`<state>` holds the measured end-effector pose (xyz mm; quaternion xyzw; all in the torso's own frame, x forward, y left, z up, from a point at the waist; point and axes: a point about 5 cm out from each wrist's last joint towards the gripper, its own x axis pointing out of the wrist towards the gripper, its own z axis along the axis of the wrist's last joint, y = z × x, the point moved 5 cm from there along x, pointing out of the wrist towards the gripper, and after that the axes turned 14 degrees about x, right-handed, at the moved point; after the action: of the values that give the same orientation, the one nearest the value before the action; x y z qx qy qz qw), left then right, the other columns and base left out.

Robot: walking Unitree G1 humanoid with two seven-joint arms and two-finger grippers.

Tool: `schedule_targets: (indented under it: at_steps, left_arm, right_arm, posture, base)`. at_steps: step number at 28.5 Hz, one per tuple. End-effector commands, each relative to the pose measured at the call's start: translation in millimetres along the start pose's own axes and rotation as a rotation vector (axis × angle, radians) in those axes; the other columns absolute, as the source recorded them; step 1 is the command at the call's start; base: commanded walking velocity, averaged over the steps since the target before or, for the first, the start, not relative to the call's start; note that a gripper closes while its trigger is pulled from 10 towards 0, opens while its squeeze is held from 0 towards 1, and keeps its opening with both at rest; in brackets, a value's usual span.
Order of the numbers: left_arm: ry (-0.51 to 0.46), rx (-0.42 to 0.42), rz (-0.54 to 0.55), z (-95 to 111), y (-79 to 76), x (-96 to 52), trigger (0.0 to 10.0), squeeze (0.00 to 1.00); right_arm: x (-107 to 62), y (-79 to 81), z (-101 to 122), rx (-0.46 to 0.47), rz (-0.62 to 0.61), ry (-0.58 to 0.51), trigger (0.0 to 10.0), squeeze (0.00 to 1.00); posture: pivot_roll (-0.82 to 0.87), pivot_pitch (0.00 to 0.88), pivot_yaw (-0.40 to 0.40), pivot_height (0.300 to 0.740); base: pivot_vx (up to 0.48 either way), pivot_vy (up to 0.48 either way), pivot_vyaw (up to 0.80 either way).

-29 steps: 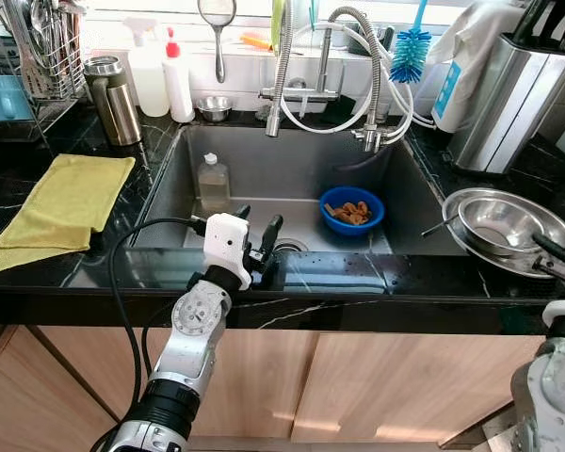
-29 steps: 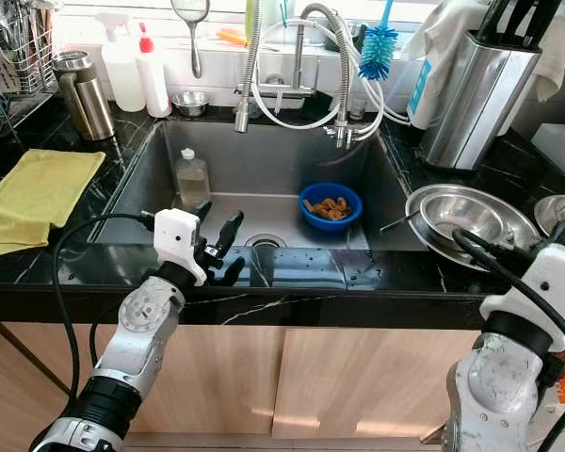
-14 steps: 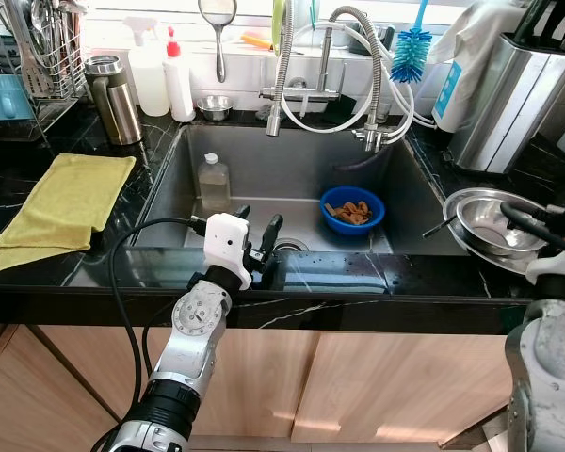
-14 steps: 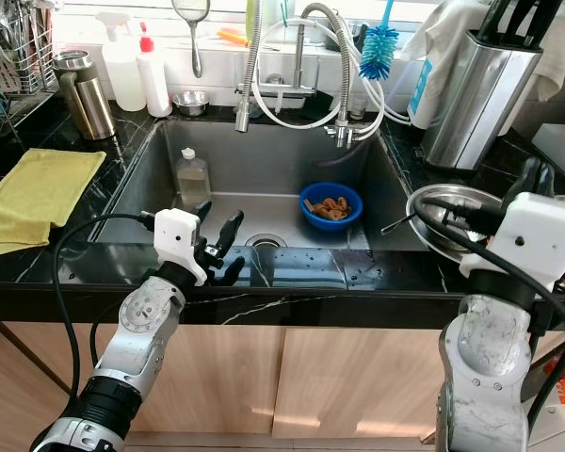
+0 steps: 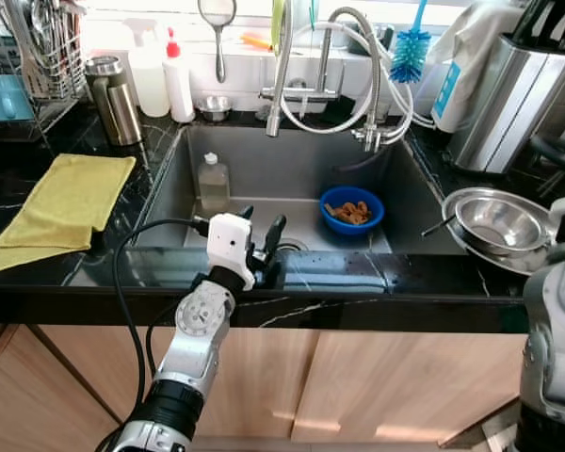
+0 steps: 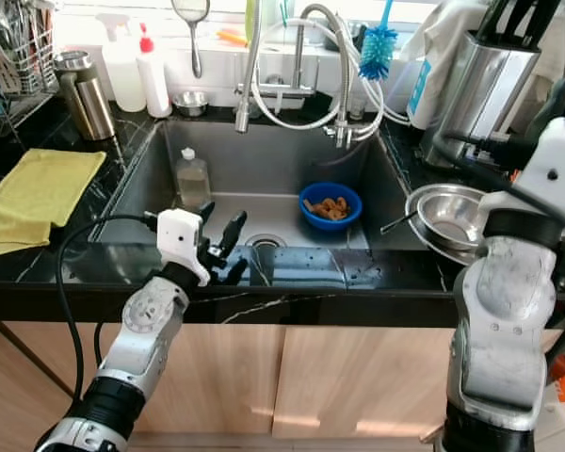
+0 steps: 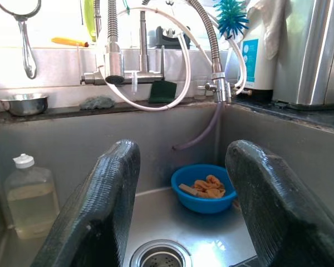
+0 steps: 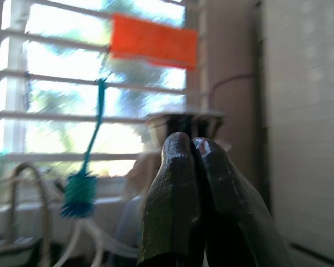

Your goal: Kitchen organization

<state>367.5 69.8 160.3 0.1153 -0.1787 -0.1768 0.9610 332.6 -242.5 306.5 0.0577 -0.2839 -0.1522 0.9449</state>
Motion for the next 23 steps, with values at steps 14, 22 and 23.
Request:
schedule_targets:
  at_steps: [14,22,23]
  left_arm:
    - [-0.018,0.004,0.028,5.6,3.9,1.6,10.0,0.0]
    - [-0.02,-0.003,0.027,6.4,2.3,2.3,10.0,0.0]
    - [-0.02,-0.003,0.028,6.4,2.5,2.4,10.0,0.0]
  right_arm:
    - [27.0,40.1,-73.3,0.076,0.279,0.23,10.0,0.0]
    - [43.6,52.2,-69.4,0.112,0.335,0.208,10.0,0.0]
    - [45.5,54.1,-69.1,0.124,0.341,0.208,10.0,0.0]
  posture:
    - [0.09,0.01,-0.085,0.74]
    - [0.09,0.011,-0.083,0.74]
    - [0.09,0.011,-0.083,0.74]
  base:
    - [0.0,0.0,0.0]
    - [0.0,0.0,0.0]
    - [0.0,0.0,0.0]
